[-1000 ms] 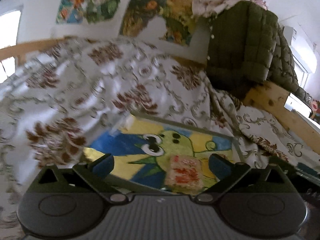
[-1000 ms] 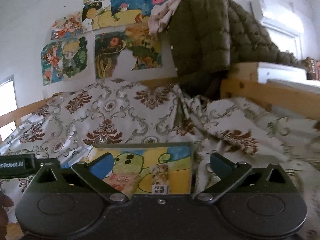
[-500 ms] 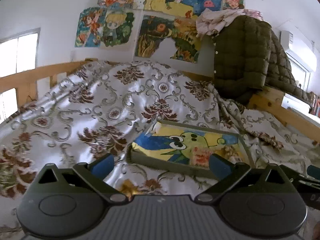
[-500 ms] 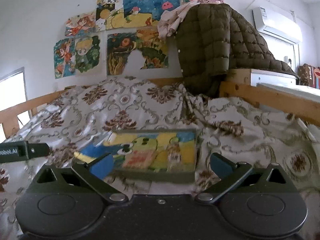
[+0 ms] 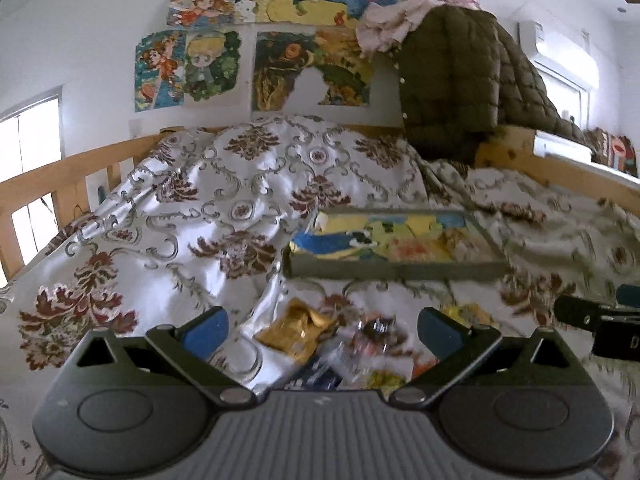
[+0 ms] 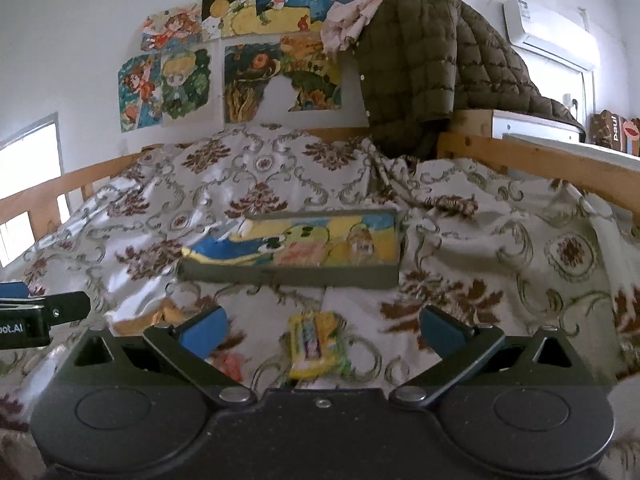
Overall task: Organize snacks
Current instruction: 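Withdraw both tools from the tray back toward the snack pile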
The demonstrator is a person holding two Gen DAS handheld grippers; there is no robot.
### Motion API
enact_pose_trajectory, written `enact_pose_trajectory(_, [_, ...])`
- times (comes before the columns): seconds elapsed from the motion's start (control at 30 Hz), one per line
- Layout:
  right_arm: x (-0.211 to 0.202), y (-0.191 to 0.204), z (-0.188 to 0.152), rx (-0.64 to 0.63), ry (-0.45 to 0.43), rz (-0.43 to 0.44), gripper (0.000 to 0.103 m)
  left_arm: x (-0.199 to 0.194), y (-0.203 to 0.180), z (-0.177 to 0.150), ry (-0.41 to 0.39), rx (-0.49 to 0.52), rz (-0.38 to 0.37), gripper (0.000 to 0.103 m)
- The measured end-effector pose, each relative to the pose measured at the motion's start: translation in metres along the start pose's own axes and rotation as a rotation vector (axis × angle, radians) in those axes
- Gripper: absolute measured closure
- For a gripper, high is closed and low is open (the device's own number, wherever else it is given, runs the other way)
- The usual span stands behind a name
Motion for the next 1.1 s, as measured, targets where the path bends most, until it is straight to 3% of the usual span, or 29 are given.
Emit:
enact_pose_trajectory(0.33, [-0.025,0.021,-0.038,-0.022,0.099,0.016,0.001,-0.021,0.014,-0.033,0.072,0.038,-0.045,0.000])
enact_pose_trajectory(0.5, [-0.029,0.030,-0.045,-0.048,0.110,0.027,0.001,-0.026,0.020,-0.041,0.084,0.079,-0.014,0.000])
enact_pose_trajectory(0.8, [-0.029,0.033,-0.045,-0.054,0.102,0.036,0.001,-0.028,0.039,-0.042,0.077,-0.032,-0.001,0.000])
enact_pose_trajectory(1.1, [-0.029,0.040,-0.045,-0.067,0.103,0.074,0.001,-0.028,0.045,-0.044,0.098,-0.048,0.027,0.000])
Point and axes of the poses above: each gripper's, at about its wrist camera, not at the fingertips, and x roughly the way its jaws point, y to its left, z to its top, the point moved 8 cm from there along x, roughly the way its jaws point, and after that the axes turned 9 degrees about -z, right-handed, at the moved point
